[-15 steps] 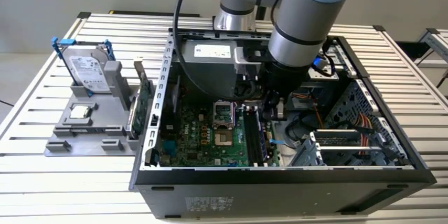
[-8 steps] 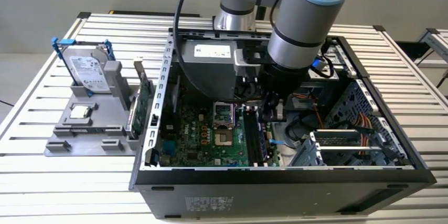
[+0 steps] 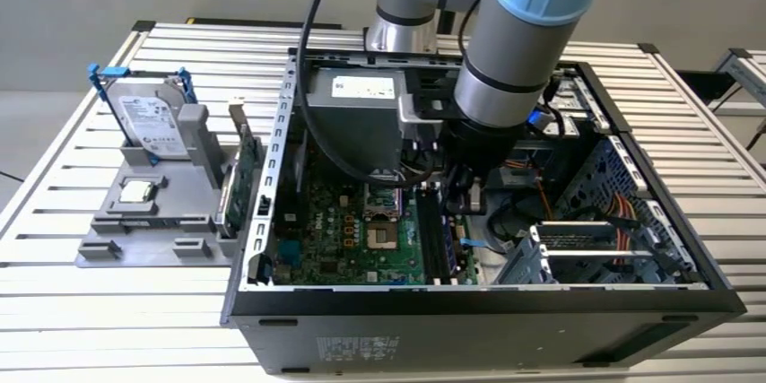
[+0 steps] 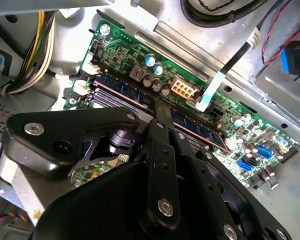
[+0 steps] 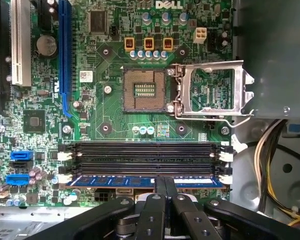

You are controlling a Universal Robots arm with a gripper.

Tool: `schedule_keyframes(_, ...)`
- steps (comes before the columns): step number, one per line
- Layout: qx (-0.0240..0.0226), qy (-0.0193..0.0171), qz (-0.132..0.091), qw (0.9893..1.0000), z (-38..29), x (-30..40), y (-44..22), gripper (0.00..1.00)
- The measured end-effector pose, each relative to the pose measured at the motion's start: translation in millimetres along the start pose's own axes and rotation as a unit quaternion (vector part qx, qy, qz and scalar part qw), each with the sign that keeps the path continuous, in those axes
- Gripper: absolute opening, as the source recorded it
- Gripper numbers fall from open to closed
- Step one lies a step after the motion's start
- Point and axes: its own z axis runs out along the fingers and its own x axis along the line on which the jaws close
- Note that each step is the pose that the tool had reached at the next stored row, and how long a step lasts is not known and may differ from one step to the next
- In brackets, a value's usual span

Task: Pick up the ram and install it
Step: 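Press down the ram until it locks into place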

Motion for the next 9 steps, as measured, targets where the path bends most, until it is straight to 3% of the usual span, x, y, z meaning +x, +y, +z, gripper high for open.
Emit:
schedule_keyframes(4, -0.0002, 0.0008, 0.0, 1.0, 6.7, 0.0, -0.2, 0.0)
schedule_keyframes(9, -0.001, 0.0042, 0.0, 1.0, 5.2, -1.0, -0.3, 0.0)
